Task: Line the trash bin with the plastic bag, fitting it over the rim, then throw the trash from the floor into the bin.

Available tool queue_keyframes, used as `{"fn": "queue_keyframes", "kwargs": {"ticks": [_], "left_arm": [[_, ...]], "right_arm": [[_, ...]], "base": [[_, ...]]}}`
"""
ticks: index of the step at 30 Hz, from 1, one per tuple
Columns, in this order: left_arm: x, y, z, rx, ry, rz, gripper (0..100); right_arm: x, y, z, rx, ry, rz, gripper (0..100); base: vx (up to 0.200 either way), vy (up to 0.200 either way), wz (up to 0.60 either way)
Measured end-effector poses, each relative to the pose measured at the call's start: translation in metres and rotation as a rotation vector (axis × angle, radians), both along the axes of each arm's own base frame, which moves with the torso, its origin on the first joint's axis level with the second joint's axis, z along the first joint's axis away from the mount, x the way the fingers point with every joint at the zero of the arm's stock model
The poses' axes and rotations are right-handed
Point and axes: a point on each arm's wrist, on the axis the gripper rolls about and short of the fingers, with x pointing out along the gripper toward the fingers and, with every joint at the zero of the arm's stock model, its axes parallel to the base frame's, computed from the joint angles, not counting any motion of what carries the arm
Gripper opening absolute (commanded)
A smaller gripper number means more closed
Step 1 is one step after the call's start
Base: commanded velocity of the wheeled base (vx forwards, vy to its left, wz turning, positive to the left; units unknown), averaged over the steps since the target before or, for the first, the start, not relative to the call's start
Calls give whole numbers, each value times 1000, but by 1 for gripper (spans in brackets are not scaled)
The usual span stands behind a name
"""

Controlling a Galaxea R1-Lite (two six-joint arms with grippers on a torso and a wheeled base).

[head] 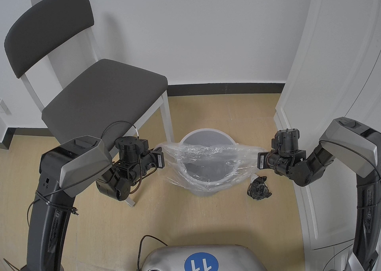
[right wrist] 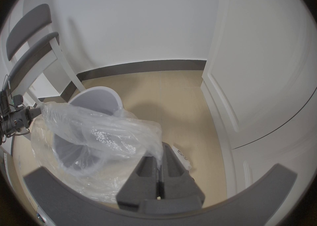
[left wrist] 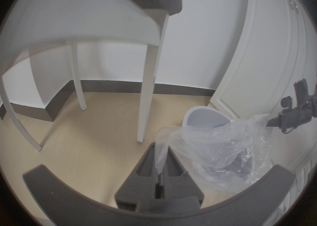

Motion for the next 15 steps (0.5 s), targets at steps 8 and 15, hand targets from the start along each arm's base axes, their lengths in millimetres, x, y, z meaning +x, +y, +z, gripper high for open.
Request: {"fn": "queue_keyframes", "kwargs": {"ticks": [8,15], "left_arm": [[-8,-1,4,-2,3,-21,0],[-11,-6,-2,4,20,-35,0]], "right_arm": [[-6,-1,10,4,-9,14,0],[-7,2,9,2,-4,23,0]], "base": [[0,0,0],[0,0,0]]}}
